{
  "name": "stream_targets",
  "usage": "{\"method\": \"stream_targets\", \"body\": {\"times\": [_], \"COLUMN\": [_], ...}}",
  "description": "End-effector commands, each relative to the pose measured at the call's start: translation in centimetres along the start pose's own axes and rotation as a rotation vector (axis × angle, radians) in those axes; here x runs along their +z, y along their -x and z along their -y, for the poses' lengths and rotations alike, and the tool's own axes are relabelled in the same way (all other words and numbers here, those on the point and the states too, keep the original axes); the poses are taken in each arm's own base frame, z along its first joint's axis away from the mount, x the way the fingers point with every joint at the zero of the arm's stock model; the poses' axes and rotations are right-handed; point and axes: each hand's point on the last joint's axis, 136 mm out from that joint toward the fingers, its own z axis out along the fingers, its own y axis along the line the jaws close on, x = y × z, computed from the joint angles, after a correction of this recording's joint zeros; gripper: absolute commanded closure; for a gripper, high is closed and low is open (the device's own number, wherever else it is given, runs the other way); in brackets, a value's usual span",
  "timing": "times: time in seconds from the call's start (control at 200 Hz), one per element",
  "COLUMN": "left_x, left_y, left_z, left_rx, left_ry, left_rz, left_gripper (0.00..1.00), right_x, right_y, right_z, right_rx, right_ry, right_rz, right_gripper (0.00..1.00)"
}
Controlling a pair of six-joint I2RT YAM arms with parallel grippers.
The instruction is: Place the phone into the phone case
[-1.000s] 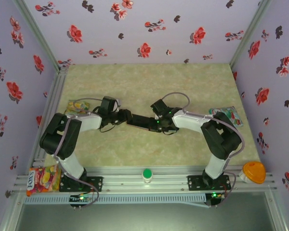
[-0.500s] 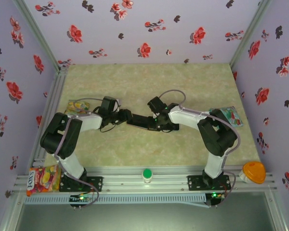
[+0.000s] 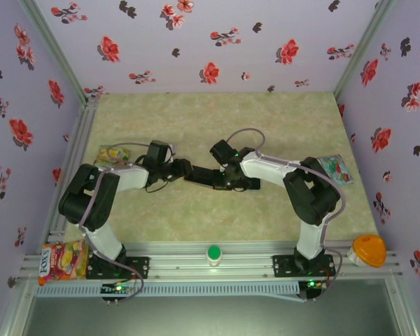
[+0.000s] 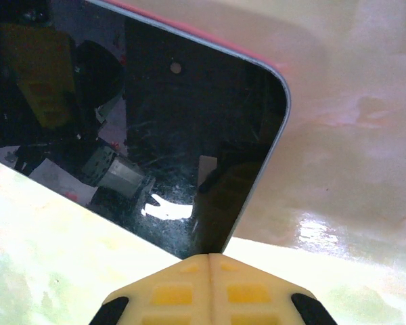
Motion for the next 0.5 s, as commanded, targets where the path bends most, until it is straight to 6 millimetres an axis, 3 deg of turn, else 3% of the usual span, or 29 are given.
{"method": "stream_targets", "body": {"times": [0.0,0.495], "left_x": [0.6,0.6], "left_y": [-1.4,-1.7], "left_z": [-0.4,-0.4], "left_rx": [0.013,0.014], "left_ry": [0.003,0.002], "left_rz": [-0.035,-0.040], "left_gripper": [0.58,0.58], "right_x": [4.7,6.2], "right_y": [-2.8,-4.2], "right_z": [4.5,5.7], "right_rx": [-0.009,-0.043], "right_ry": [-0.194,-0.287], "right_rz": [-0.086,-0.116], "right_gripper": [1.00,1.00]}}
